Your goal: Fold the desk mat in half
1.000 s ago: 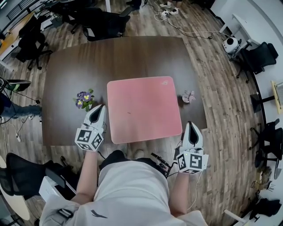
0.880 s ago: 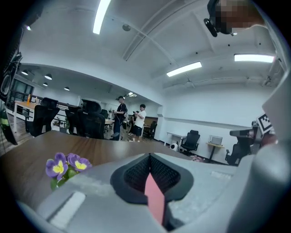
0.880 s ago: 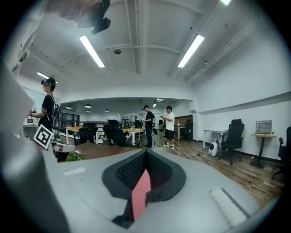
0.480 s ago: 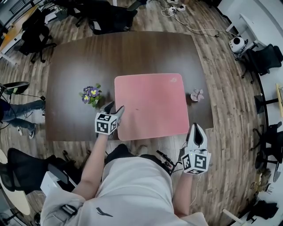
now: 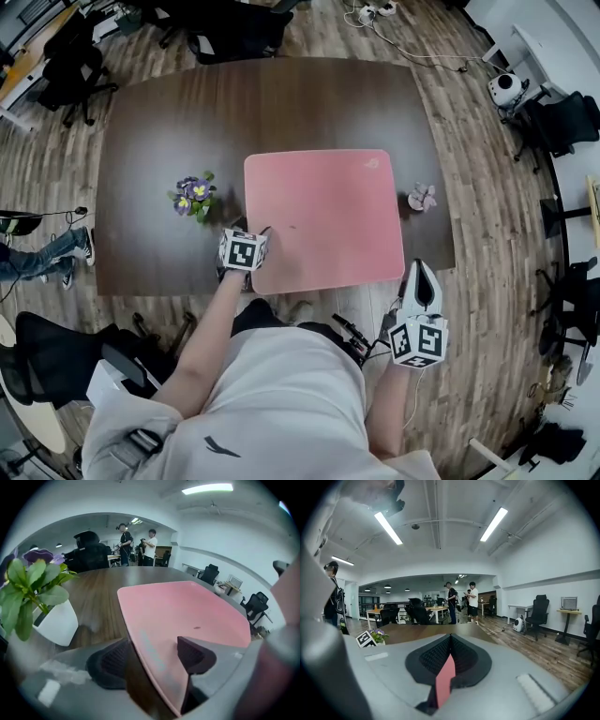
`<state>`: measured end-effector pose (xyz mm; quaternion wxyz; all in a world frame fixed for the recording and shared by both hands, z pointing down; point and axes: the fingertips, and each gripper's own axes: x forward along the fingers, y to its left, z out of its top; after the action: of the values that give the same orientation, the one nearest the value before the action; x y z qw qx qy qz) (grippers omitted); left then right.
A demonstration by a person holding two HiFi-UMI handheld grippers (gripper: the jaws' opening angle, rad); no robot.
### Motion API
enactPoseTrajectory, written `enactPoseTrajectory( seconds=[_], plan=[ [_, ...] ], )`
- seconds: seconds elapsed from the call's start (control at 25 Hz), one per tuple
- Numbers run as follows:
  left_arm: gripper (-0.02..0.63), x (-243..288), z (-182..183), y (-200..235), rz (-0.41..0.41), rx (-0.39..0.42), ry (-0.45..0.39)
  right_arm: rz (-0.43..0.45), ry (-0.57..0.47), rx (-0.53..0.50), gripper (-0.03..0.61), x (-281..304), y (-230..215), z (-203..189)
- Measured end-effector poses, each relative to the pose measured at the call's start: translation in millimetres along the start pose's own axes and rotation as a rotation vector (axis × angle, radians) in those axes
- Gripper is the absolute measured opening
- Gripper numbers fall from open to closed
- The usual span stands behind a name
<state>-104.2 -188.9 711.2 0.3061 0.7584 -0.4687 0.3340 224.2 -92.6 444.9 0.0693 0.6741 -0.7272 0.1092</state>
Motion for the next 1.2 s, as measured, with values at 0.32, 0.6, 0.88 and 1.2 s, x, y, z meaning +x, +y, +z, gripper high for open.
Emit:
enactPoseTrajectory(
  seconds=[0.32,0.6,0.88,1.2],
  plan=[
    [0.321,3.2,1.6,-2.5,0.001,0.015,0.061,0.006,0.002,0.021,0.000,8.7,3.5,-3.7],
    [0.305,5.0,6.0,-0.1,0.019,0.017,0.077,0.005,0.011,0.029,0.000,8.5,3.4,-10.2],
    [0.228,5.9,3.1,-11.0,0.007,-0.028,0.042,0.007,0.020,0.042,0.000,7.5,5.4,-16.1],
    [0.109,3.8,10.4,-15.7,-0.048,-0.203,-0.055,-0.005,0.025,0.042,0.001,2.4,-0.4,-15.8]
  ],
)
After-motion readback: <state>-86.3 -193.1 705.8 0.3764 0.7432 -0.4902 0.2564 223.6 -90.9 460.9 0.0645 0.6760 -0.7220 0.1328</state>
